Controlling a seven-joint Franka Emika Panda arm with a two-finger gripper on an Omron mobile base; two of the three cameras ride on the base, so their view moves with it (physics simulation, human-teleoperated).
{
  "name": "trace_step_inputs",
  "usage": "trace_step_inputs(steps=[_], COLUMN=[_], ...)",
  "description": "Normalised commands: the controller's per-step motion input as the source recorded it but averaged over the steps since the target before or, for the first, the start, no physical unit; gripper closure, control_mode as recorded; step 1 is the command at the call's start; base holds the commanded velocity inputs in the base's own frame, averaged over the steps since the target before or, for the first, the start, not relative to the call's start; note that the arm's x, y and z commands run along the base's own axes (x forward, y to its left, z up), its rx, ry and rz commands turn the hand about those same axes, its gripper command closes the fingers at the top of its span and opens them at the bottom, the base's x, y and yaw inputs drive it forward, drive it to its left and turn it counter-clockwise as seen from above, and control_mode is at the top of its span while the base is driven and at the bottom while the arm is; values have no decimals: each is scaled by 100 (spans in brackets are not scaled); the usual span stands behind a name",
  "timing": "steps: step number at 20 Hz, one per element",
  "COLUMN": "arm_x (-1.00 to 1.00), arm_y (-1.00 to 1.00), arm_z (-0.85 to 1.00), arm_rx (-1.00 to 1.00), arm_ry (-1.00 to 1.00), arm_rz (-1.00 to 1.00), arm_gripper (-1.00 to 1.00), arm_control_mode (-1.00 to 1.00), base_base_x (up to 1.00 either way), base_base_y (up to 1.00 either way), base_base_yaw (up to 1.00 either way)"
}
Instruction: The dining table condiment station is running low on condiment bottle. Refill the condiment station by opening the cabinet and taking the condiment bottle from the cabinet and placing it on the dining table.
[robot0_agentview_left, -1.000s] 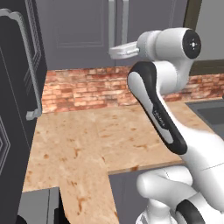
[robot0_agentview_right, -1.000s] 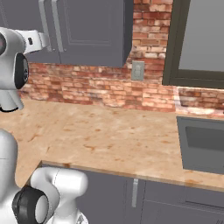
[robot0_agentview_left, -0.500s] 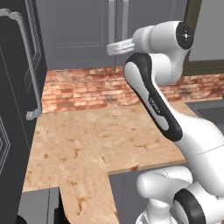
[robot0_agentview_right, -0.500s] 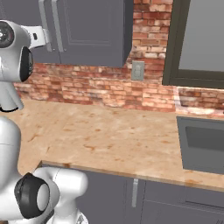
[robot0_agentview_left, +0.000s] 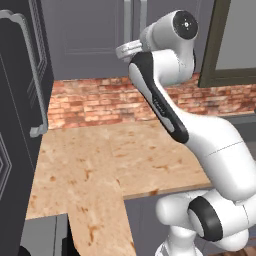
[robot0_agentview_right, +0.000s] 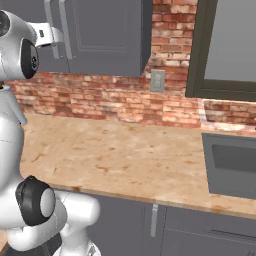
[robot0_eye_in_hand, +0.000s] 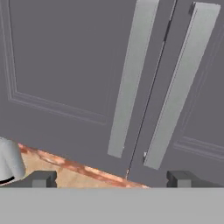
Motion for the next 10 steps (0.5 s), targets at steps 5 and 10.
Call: trace_step_inputs(steps=[5, 10], arm_x=[34, 35], arm_y=[12, 13], arm_z=[0, 0], arm_rx=[-6, -5], arm_ry=[5, 3], arm_rz=[-8, -6], arm_gripper=[-100, -100], arm_control_mode=[-100, -100], base_base_x=[0, 0], base_base_y=[0, 0], base_base_yaw=[0, 0])
